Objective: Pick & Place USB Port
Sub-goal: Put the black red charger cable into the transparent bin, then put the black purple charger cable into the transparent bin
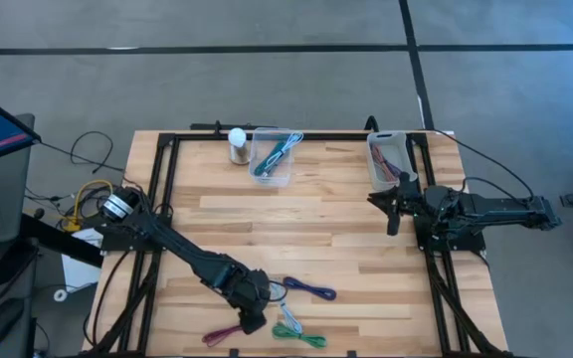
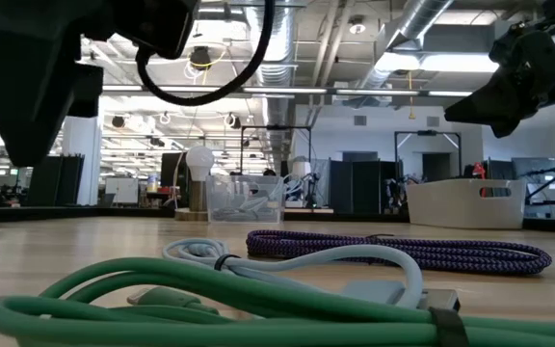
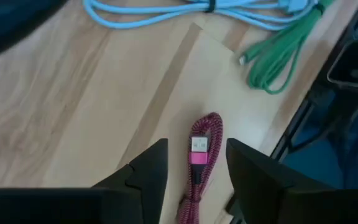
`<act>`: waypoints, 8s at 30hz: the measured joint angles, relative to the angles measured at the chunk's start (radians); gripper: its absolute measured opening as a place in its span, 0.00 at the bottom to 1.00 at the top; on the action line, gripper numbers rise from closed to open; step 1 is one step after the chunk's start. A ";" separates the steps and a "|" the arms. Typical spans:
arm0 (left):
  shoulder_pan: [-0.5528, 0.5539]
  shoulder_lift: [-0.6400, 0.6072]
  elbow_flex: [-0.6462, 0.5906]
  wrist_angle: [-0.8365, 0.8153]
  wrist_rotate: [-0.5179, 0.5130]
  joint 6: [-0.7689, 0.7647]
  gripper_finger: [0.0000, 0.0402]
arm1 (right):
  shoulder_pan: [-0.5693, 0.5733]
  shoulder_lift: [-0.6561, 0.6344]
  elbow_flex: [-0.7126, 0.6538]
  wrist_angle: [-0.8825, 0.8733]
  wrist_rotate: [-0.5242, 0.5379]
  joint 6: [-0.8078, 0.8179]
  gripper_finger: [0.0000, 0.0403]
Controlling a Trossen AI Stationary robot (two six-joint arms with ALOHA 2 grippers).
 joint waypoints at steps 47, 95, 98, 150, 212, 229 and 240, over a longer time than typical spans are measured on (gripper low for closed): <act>-0.031 0.159 -0.002 0.122 0.168 0.001 0.11 | 0.001 0.000 0.000 -0.053 -0.003 0.000 0.14; 0.704 -0.415 0.000 0.431 -0.512 0.955 0.08 | 0.001 0.000 0.000 -0.082 0.001 0.000 0.14; 0.770 -0.411 0.000 0.474 -0.512 0.983 0.08 | 0.001 0.000 0.000 -0.082 0.001 0.000 0.14; 1.100 -0.041 0.000 0.353 -0.535 0.619 0.08 | 0.001 0.000 0.000 -0.082 0.001 0.000 0.14; 1.081 -0.132 -0.140 0.542 -0.425 0.645 0.39 | 0.000 0.000 0.000 -0.111 0.001 0.000 0.14; 0.954 -0.311 -0.155 0.526 -0.190 0.679 0.39 | 0.000 0.000 0.000 -0.110 0.000 0.000 0.14; 0.704 -0.436 -0.265 0.531 0.049 0.709 0.39 | 0.004 0.000 0.000 -0.042 -0.004 0.000 0.14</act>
